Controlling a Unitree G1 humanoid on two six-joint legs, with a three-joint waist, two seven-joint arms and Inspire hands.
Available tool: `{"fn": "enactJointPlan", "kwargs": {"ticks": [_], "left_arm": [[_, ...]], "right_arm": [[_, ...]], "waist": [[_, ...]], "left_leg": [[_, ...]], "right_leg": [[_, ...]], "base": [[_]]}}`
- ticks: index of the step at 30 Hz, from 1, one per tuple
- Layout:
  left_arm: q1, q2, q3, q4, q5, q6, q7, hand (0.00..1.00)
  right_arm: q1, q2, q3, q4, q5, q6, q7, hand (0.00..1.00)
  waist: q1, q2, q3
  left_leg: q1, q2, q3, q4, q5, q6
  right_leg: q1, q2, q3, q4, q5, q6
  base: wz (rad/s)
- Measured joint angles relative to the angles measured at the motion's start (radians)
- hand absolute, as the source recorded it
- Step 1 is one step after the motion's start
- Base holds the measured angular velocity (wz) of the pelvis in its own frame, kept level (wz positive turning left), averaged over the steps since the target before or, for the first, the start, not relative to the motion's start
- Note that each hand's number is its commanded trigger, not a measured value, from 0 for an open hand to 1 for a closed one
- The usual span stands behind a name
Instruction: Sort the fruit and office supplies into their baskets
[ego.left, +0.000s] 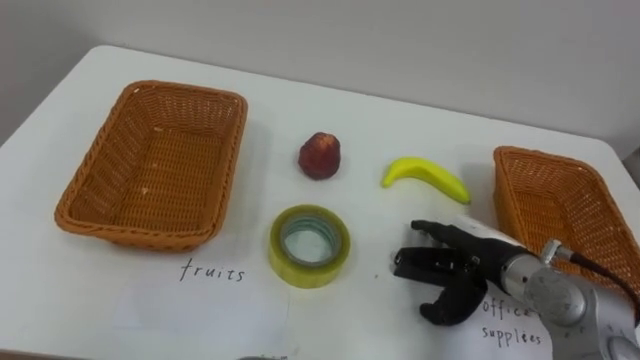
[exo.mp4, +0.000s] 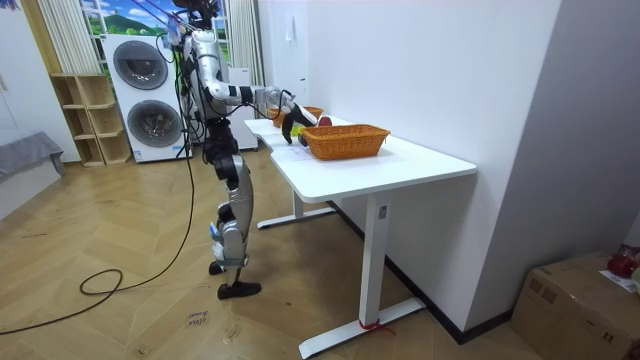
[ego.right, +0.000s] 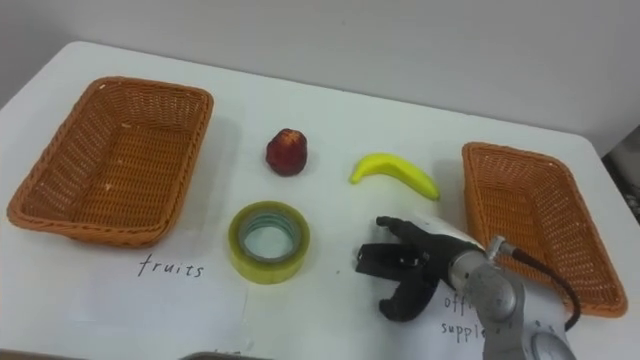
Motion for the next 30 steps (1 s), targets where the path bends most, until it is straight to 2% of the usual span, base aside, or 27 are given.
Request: {"fn": "enactJointPlan", "kwargs": {"ticks": [4,10,30], "left_arm": [[-0.001,0.000,-0.002,0.000,-0.001,0.000,0.004,0.00],[-0.006,-0.001,-0.028,-0.007,-0.001,-0.001,0.007,0.00],[-0.017,0.000,-0.047,-0.007,-0.001,-0.001,0.039,0.00]], "right_arm": [[-0.026,0.005,0.005,0.007,-0.054,0.022,-0.007,1.00],[-0.039,0.006,0.017,0.025,-0.080,0.020,-0.026,1.00],[-0.037,0.016,0.020,0.021,-0.035,0.021,-0.028,1.00]], "waist": [[0.010,0.000,0.0001],[0.009,-0.001,0.0000],[0.004,0.006,0.0025]], "left_leg": [[-0.001,-0.004,-0.007,0.001,0.000,0.000],[-0.003,-0.008,-0.016,0.007,0.000,0.000],[-0.001,-0.008,-0.016,0.000,0.001,0.000]], "right_leg": [[0.002,0.001,-0.003,0.000,0.001,0.000],[0.002,0.000,-0.004,-0.002,0.001,0.000],[0.002,0.002,0.002,-0.001,0.001,0.000]], "base": [[0.05],[0.03],[0.00]]}}
